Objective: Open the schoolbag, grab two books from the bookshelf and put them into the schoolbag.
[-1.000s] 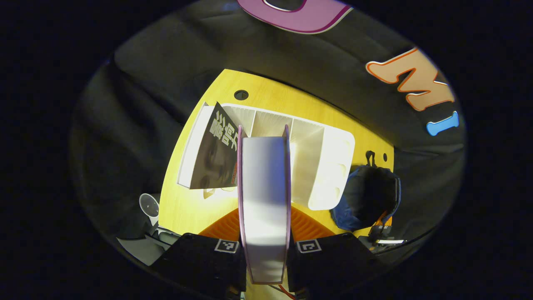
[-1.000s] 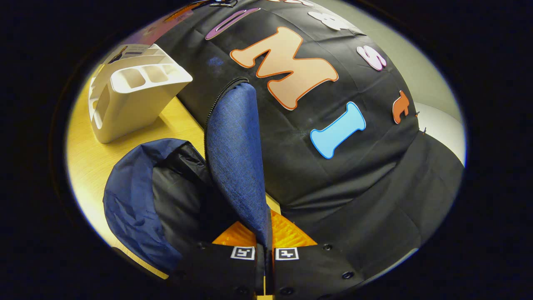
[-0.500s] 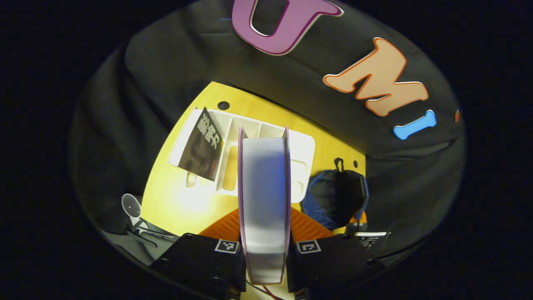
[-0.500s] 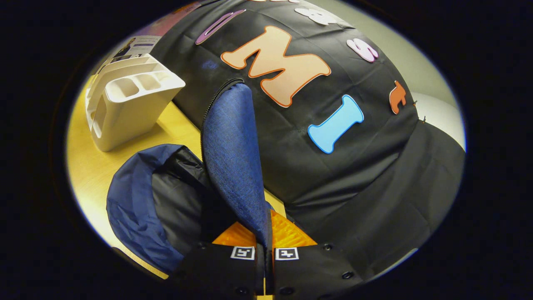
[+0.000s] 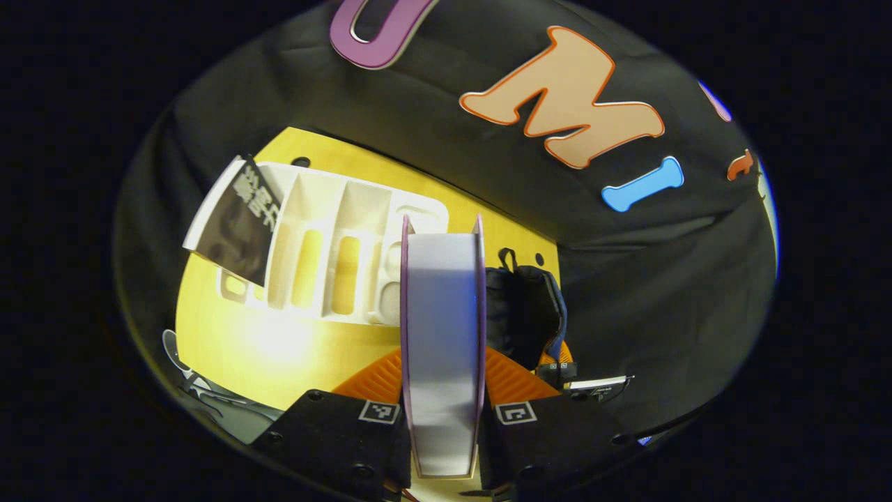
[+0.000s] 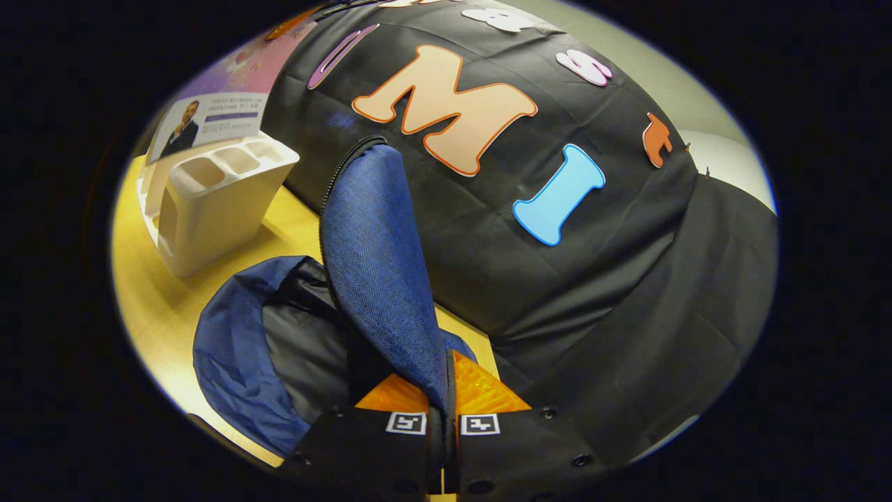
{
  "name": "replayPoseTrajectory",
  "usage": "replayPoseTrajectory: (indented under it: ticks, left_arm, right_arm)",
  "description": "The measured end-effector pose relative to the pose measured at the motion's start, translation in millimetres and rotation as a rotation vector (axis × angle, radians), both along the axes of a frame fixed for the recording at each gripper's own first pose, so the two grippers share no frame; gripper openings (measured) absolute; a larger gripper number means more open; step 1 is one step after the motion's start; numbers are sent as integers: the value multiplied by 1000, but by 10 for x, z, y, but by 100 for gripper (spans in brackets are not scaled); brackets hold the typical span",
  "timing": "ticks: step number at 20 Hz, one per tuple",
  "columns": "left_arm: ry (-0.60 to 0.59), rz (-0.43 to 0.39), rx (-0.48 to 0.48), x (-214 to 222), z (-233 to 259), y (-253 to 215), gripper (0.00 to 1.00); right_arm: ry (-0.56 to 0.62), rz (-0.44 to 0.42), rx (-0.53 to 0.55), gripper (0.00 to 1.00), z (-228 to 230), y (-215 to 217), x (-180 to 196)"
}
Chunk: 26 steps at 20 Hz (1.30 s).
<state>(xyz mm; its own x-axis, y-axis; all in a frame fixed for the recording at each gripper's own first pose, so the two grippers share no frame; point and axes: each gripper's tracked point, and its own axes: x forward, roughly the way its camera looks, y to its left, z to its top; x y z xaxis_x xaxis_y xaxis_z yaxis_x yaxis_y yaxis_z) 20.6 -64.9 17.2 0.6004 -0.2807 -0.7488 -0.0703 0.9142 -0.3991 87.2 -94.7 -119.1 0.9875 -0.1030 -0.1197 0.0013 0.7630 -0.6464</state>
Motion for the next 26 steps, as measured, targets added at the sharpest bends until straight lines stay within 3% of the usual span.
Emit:
replayPoseTrajectory:
  ticks: [11, 18, 22, 26]
  left_arm:
    - [-59, -103, -138, 580, -981, -1016, 36]
    - [-124, -91, -240, 965, -1606, -1491, 35]
    - [-165, -95, -386, 1029, -1715, -1743, 35]
    - [-182, -97, -402, 1185, -1969, -1901, 35]
  right_arm:
    - [21, -24, 124, 4, 58, -118, 58]
    - [25, -4, 192, 4, 72, -123, 37]
    - [27, 1, 215, 4, 82, -133, 31]
    - [28, 6, 253, 7, 97, -139, 18]
